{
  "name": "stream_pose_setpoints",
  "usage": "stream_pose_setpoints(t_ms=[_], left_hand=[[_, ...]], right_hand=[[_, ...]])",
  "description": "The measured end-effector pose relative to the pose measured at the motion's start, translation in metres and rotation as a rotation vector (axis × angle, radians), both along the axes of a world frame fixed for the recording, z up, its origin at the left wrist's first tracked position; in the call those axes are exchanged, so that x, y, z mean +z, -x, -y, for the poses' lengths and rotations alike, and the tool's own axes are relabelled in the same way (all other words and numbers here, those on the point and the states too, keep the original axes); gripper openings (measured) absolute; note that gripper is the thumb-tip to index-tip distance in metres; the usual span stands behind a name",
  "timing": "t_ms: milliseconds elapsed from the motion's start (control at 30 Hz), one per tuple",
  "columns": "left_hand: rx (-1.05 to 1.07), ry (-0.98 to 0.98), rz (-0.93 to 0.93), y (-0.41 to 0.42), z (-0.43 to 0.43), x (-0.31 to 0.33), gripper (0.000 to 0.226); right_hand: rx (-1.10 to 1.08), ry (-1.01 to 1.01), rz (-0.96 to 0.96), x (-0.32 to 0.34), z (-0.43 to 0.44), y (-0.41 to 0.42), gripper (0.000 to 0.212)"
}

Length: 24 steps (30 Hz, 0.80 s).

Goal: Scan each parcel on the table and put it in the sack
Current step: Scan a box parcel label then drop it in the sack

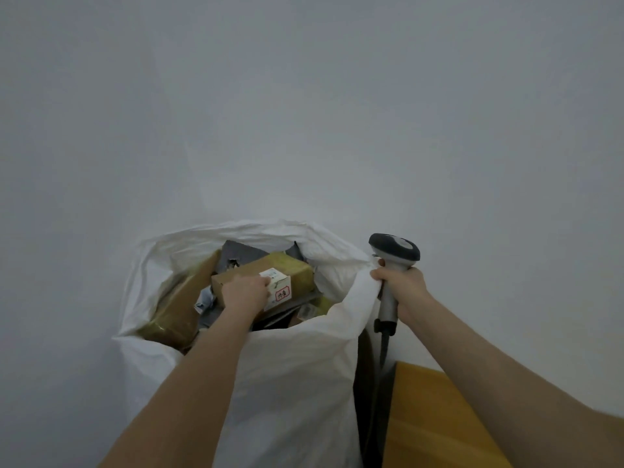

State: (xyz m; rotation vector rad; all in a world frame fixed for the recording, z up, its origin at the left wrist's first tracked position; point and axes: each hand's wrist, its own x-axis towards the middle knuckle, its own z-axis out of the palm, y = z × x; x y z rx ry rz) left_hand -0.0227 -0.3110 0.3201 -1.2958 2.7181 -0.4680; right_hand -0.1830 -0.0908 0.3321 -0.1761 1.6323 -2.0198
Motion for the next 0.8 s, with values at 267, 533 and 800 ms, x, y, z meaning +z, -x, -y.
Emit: stream_pose_setpoints(t_ms=[267,533,800], left_hand=[[-0.030,-0.163,-0.045,0.009,0.002,-0.001,0.043],[-0.176,-0.033,-0.240,0.022,-0.052,0.038,0.036],[-0.639,-0.018,-0.375,0.088,-0.191,0.048,0.042]], right_hand=[[-0.112,0.026,0.137,-0.023,-0.042,0.001,0.010],[-0.212,0.090,0.259,-0.024,-0.089,-0.032,0.014],[-0.418,0.112,0.329,-0.043,-0.168,-0.059,0.012]])
